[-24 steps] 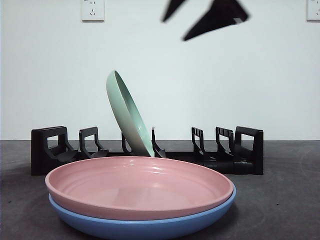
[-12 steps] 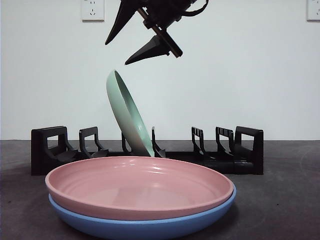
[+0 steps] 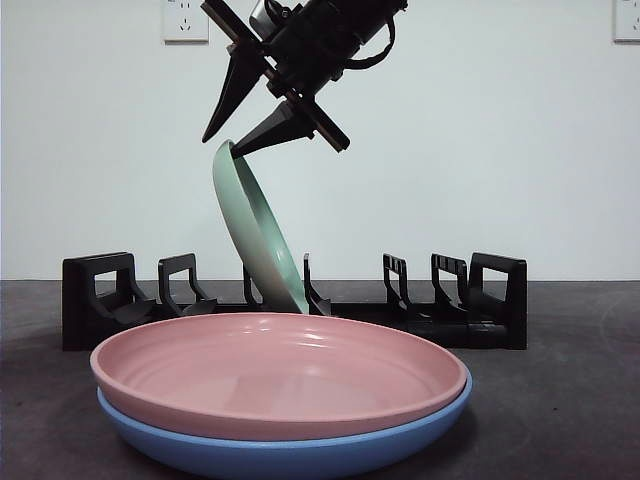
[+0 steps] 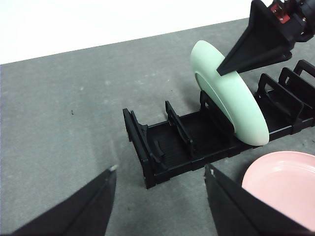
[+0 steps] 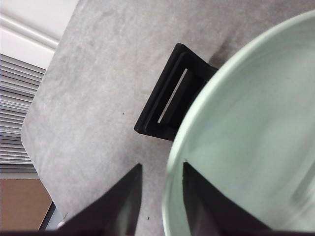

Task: Place the plate

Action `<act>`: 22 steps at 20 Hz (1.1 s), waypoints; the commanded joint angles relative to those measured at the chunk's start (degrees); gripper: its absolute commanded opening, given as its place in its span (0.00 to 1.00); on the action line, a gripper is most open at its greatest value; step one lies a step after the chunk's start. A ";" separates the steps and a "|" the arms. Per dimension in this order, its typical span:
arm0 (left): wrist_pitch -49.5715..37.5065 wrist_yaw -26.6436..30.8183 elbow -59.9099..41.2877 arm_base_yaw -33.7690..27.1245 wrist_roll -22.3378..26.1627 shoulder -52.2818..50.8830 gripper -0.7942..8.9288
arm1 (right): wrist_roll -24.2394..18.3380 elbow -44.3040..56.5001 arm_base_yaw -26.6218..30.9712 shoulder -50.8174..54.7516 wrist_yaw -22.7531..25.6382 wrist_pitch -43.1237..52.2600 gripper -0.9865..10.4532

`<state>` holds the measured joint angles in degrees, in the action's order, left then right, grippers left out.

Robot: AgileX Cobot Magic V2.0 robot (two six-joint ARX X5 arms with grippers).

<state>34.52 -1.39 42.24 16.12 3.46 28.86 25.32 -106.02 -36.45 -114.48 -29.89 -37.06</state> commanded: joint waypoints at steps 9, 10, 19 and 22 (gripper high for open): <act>-0.68 0.15 0.48 0.11 0.13 0.20 0.38 | -3.28 -1.38 -0.50 2.97 1.03 -1.53 0.10; -0.68 0.15 0.48 0.11 0.13 0.20 0.38 | -3.30 -1.38 -0.50 3.76 1.01 -1.75 0.10; -0.72 0.15 0.48 0.11 0.15 0.20 0.37 | -9.14 -1.38 -2.64 13.14 -0.31 -6.58 0.10; -0.77 0.17 0.48 0.11 0.15 0.20 0.37 | -14.36 -1.38 -6.12 15.80 4.76 -12.61 0.10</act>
<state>34.48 -1.39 42.24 16.12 3.44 28.86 14.20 -106.02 -41.89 -98.00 -25.26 -50.11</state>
